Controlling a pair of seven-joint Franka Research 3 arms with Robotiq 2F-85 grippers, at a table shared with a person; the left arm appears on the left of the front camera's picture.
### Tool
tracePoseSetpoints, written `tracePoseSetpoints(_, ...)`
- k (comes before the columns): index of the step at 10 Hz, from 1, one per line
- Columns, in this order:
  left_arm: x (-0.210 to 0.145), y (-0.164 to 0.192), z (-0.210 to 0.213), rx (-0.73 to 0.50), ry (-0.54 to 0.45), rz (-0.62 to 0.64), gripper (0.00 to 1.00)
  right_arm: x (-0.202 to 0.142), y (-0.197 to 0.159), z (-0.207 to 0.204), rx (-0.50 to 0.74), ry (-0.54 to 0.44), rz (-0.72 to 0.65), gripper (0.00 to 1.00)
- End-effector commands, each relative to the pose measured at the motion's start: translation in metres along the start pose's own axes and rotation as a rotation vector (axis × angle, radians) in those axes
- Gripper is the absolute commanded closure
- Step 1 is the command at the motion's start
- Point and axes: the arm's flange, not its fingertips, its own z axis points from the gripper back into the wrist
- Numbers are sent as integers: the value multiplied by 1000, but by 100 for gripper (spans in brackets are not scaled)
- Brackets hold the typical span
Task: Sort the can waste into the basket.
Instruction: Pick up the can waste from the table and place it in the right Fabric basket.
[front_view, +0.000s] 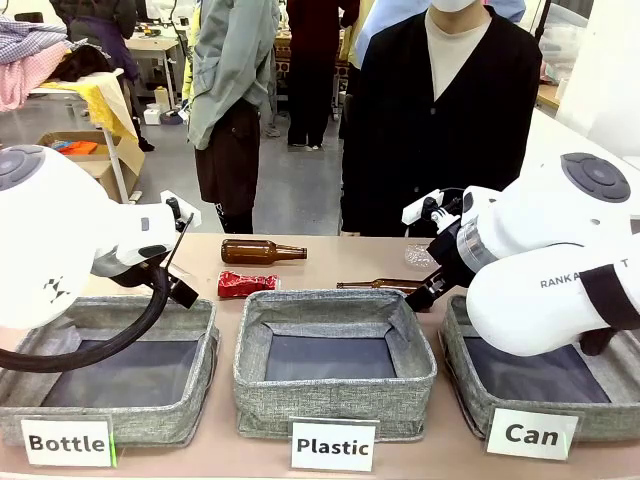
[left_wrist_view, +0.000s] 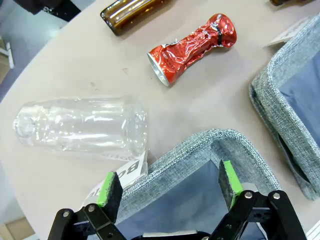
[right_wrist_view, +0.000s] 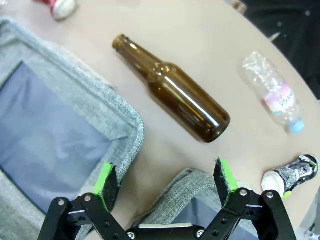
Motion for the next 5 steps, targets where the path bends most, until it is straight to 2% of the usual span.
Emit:
tracePoseSetpoints(1,0,0,0,0,0,0,0,0,0,0,0,0,-1,0)
tracePoseSetpoints(5,0,0,0,0,0,0,0,0,0,0,0,0,0,0)
